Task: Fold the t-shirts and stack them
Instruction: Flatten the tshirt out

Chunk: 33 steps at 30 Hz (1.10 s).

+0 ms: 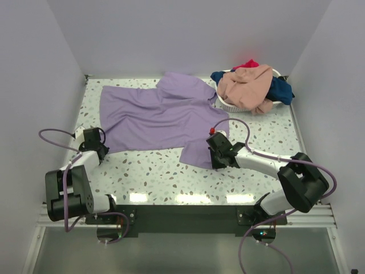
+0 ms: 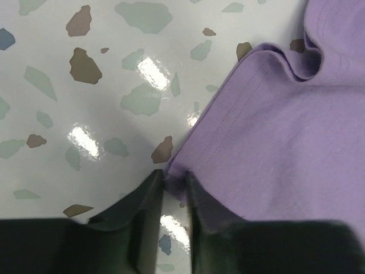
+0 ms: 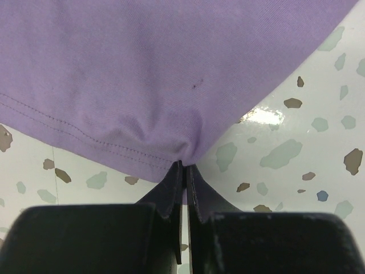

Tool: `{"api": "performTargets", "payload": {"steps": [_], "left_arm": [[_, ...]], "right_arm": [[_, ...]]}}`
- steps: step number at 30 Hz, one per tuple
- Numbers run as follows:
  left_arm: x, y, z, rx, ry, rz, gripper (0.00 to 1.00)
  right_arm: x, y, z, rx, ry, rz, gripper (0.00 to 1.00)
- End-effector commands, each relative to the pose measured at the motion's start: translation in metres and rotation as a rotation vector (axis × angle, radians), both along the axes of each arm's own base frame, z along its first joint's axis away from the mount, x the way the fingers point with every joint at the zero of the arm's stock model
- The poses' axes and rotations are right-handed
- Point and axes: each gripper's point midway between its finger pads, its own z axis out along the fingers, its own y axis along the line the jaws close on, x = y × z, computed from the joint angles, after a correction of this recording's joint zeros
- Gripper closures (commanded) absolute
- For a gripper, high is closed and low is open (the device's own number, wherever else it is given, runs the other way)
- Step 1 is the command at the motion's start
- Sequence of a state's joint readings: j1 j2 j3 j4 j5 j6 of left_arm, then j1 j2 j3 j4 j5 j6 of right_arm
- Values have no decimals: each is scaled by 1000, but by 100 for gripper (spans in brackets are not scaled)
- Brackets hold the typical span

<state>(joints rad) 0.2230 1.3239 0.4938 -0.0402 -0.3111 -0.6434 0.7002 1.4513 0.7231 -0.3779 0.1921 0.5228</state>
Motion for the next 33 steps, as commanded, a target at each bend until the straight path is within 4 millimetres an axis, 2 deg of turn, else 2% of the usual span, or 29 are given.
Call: {"api": "performTargets", "payload": {"steps": [1, 3, 4, 7, 10, 11, 14, 15, 19, 22, 24, 29, 31, 33], "left_arm": [[3, -2, -4, -19, 16, -21, 77], [3, -4, -5, -24, 17, -28, 88], [4, -4, -4, -25, 15, -29, 100], [4, -6, 0, -31, 6, -38, 100], [8, -8, 14, -35, -24, -51, 100], [11, -10, 25, -36, -55, -63, 100], [15, -10, 52, -23, -106, -82, 100], [17, -10, 63, -15, -127, -85, 100], [12, -13, 84, -7, -165, -106, 100], [9, -17, 98, -6, -199, -123, 100], [7, -21, 108, -9, -230, -134, 100], [-8, -27, 127, -5, -281, -146, 100], [-15, -28, 134, 2, -300, -148, 100], [-21, -31, 138, 0, -306, -155, 100]], "right_arm": [[1, -1, 6, 4, -23, 6, 100], [1, 0, 8, 6, -25, 6, 100], [1, -1, 9, 3, -27, 6, 100], [1, -3, 11, 1, -33, 2, 100], [3, -8, 20, -18, -53, -3, 100], [5, -8, 25, -21, -64, -3, 100], [9, -13, 50, -21, -116, -15, 100], [10, -14, 67, -4, -147, -21, 100], [9, -31, 104, -13, -230, -57, 100], [3, -51, 131, -33, -293, -94, 100], [-4, -63, 142, -56, -303, -111, 100], [-30, -86, 156, -50, -304, -140, 100], [-38, -87, 158, -19, -295, -147, 100], [-46, -87, 169, 38, -311, -151, 100]]}}
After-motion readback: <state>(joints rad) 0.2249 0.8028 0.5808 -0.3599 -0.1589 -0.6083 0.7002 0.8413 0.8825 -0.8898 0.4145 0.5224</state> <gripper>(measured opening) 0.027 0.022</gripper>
